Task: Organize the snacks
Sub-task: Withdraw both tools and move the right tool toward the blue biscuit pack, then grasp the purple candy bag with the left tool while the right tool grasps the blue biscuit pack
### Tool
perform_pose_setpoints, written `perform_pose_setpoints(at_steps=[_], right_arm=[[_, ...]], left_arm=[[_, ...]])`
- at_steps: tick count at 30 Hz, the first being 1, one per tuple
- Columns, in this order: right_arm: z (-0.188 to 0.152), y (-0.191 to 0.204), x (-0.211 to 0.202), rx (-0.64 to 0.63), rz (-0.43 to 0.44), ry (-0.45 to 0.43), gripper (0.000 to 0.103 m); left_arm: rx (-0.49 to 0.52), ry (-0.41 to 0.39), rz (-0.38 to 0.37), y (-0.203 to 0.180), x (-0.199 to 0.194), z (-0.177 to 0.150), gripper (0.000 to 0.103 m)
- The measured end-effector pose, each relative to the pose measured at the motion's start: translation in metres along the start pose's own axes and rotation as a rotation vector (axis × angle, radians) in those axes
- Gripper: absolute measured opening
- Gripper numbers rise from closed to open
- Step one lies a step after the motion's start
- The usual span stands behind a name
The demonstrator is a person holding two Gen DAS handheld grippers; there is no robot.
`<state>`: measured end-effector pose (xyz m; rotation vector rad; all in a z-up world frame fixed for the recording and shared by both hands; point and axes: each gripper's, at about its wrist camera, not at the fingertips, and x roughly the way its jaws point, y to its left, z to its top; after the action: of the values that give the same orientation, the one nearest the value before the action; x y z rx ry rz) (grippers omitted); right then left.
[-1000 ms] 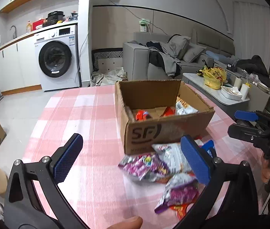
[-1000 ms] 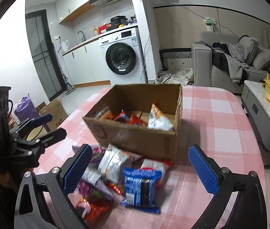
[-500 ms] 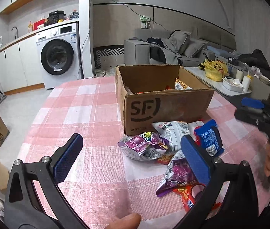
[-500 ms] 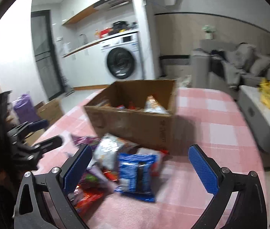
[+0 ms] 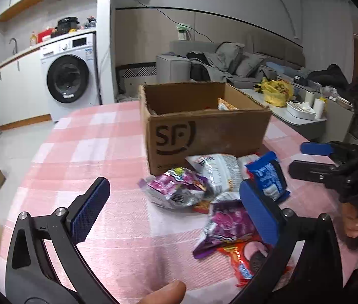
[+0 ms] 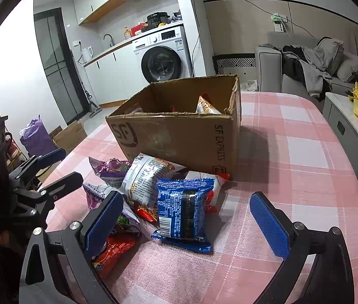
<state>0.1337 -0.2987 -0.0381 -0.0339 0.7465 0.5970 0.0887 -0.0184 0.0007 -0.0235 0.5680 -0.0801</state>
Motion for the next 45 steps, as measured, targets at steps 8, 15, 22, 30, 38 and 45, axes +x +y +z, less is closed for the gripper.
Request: perform_pose_setpoints(at_steps=[8,15,22,30,38,45], right_arm=[[-0.006,0.005,0.02,0.0,0.001,0.063,0.103],[-0.008,-0.002,0.026,0.034,-0.013,0.086,0.102],[-0.01,-0.005,0.032,0.042,-0.022,0.112,0.102],[-0.013,-0.006,0.04,0.036,-0.027,0.141,0.102],[-0.015,-0.005,0.041,0.037,-0.026,0.145,0.102],[-0.016,-0.005,0.043,0.032,-0.027,0.152,0.098]], left_arm=[[0.067,0.016,-0.015,-0.014,0.003,-0.009,0.102],[0.07,0.061,-0.088,-0.014,0.007,-0.013,0.102],[0.088,0.142,-0.078,-0.019,0.021,-0.019,0.102],[0.028,0.195,-0.148,-0.011,0.03,-0.023,0.102],[0.097,0.232,-0.133,-0.03,0.041,-0.025,0.101],[0.089,0.272,-0.171,-0.032,0.05,-0.026,0.066]])
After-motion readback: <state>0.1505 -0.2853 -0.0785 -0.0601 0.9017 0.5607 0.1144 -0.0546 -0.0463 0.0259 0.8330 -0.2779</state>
